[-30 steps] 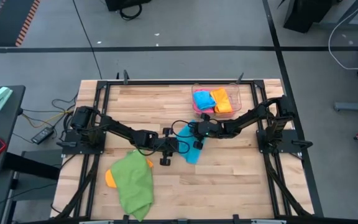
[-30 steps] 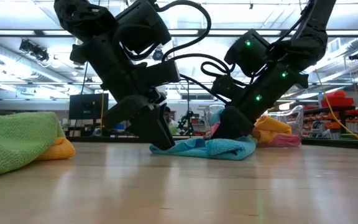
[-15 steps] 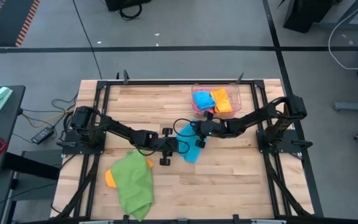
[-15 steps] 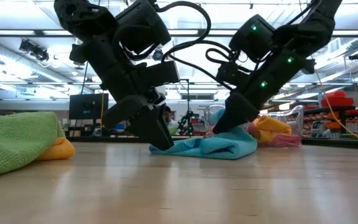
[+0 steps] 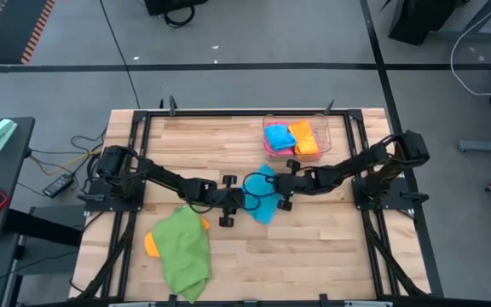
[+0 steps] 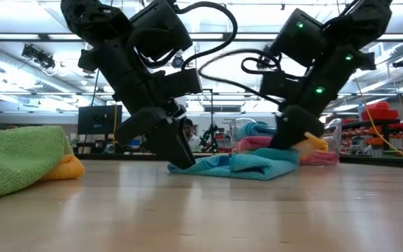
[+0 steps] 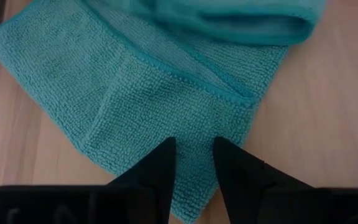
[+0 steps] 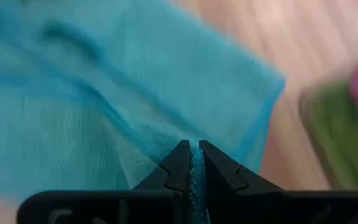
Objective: Fold microfiber towels
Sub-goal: Fold the blue towel
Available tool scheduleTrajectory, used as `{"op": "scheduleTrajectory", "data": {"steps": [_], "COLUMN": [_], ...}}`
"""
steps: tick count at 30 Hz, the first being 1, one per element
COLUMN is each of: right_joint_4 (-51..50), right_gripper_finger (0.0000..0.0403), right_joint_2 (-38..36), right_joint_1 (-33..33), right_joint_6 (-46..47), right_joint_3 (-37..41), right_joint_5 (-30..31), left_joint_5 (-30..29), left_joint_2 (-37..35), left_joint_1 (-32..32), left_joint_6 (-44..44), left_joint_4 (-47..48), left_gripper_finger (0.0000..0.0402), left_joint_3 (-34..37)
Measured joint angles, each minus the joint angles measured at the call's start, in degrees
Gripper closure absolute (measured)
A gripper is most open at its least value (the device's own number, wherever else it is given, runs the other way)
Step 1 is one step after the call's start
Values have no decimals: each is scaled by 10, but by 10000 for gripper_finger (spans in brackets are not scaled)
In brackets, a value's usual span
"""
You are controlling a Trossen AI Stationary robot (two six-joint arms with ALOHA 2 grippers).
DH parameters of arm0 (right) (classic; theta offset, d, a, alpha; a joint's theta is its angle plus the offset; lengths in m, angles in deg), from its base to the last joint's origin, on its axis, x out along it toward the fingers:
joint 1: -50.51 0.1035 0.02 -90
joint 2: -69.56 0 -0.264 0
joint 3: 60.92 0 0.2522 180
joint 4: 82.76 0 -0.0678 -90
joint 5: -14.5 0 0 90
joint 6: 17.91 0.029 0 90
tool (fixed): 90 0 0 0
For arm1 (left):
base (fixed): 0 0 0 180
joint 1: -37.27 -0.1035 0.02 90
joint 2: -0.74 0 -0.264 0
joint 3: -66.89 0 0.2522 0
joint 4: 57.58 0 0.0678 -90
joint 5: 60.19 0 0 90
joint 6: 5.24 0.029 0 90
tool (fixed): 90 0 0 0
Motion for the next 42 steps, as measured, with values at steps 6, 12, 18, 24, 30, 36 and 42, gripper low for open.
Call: {"op": "scheduleTrajectory", "data": {"steps": [6,12,18,24,30,36,42], "right_joint_4": [-69,-134,-180,-192,-259,-328,-366], "right_gripper_finger": [361,361,361,361,361,361,346], "right_joint_2": [-7,-27,-43,-53,-84,-125,-162], "right_joint_1": [28,45,48,63,89,114,135], "right_joint_6": [23,22,18,32,94,165,222], "right_joint_3": [0,0,0,0,0,0,0], "right_joint_5": [1,5,8,-7,-8,-18,-39], "left_joint_5": [0,0,0,0,0,0,0], "left_joint_2": [0,0,0,0,0,0,0], "left_joint_1": [0,0,0,0,0,0,0], "left_joint_6": [2,5,5,5,5,5,5], "left_joint_4": [0,2,2,3,6,7,8], "left_gripper_finger": [280,287,283,290,290,289,290], "left_joint_3": [0,0,0,0,0,0,0]}}
